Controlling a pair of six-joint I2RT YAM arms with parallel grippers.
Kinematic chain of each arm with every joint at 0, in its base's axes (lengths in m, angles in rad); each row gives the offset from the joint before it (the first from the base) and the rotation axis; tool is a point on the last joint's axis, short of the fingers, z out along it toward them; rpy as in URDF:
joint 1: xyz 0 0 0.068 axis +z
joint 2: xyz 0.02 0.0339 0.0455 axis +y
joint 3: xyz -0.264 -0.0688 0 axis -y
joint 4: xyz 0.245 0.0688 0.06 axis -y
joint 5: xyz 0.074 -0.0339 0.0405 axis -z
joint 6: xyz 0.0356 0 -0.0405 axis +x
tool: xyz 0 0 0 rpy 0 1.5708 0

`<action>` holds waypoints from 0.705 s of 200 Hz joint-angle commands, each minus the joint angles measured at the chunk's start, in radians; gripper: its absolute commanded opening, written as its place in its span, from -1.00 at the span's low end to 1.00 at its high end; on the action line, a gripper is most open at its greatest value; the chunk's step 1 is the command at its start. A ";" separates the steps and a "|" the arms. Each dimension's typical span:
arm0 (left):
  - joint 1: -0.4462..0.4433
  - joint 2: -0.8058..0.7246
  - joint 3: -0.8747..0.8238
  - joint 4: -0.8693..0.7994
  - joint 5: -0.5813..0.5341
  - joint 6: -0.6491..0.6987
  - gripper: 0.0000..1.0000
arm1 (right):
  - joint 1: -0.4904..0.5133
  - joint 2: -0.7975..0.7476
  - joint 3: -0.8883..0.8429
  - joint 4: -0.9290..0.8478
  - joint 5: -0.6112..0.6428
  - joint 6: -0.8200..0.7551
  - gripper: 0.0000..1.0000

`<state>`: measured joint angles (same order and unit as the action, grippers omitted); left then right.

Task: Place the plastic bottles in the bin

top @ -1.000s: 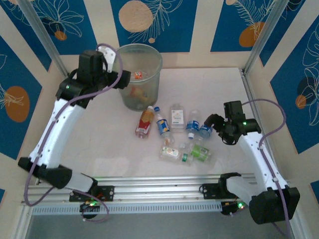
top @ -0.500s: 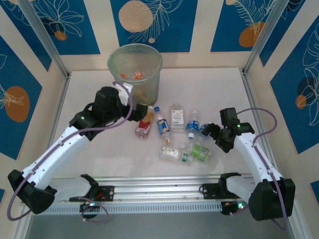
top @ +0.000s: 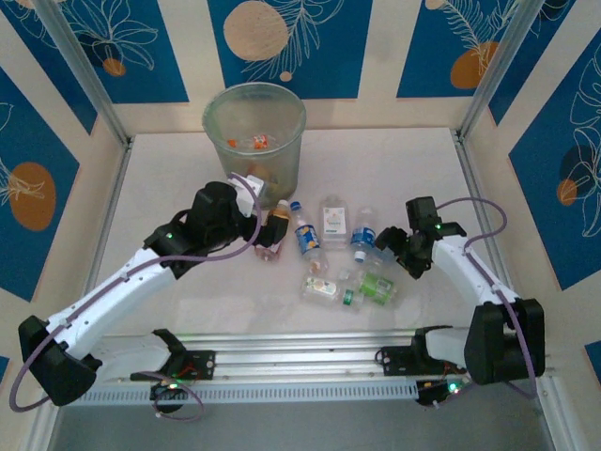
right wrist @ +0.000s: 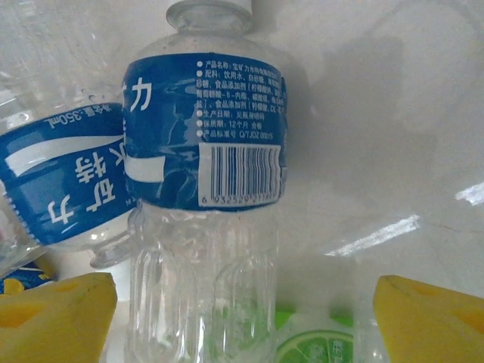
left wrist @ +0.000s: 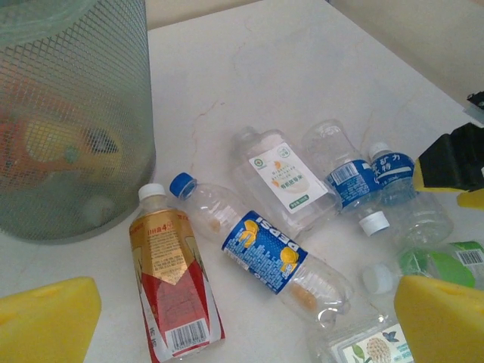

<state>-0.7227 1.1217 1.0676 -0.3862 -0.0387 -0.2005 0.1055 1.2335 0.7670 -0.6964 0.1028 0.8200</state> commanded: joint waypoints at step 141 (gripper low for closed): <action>-0.009 0.016 0.012 0.044 -0.070 0.023 0.99 | -0.028 0.188 0.038 0.139 0.048 -0.003 0.52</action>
<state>-0.7235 1.1343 1.0676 -0.3729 -0.0875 -0.2001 0.0895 1.3880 0.7689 -0.5728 0.1326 0.8230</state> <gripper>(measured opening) 0.994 0.762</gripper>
